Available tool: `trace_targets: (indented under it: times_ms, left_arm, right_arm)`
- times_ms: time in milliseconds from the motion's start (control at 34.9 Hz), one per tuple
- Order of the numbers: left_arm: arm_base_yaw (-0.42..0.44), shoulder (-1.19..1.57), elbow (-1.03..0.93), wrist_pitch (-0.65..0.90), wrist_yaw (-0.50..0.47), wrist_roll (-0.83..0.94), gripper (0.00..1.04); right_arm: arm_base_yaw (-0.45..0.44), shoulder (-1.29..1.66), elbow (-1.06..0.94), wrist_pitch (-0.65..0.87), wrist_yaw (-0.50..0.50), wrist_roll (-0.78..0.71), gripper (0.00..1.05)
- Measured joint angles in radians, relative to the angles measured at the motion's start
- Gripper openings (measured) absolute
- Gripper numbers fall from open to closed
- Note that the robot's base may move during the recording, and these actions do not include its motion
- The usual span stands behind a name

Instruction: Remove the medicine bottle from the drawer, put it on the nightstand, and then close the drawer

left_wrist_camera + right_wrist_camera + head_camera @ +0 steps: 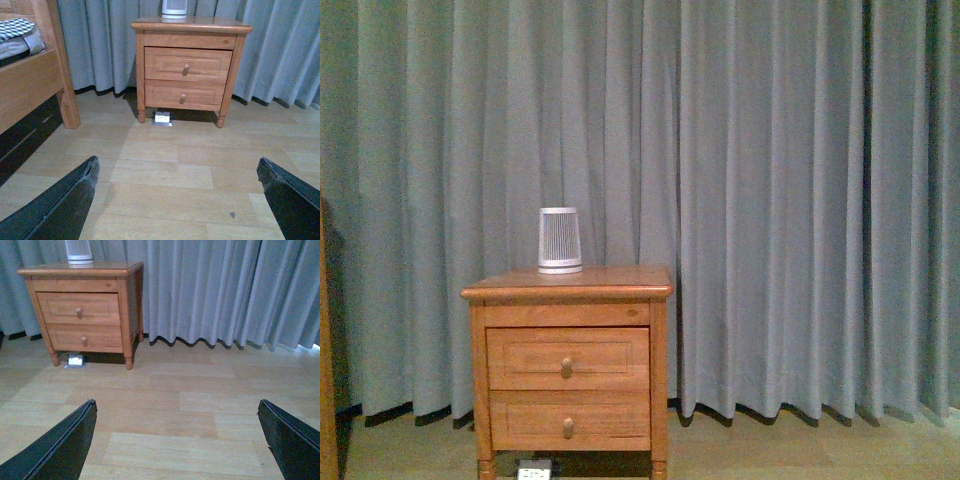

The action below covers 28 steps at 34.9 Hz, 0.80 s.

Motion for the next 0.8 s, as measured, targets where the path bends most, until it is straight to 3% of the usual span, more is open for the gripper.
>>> trace_targets:
  times_ms: [803]
  left_arm:
    - [0.000,0.000,0.000,0.000,0.000,0.000,0.98]
  right_arm:
    - [0.000,0.000,0.000,0.000,0.000,0.000,0.98]
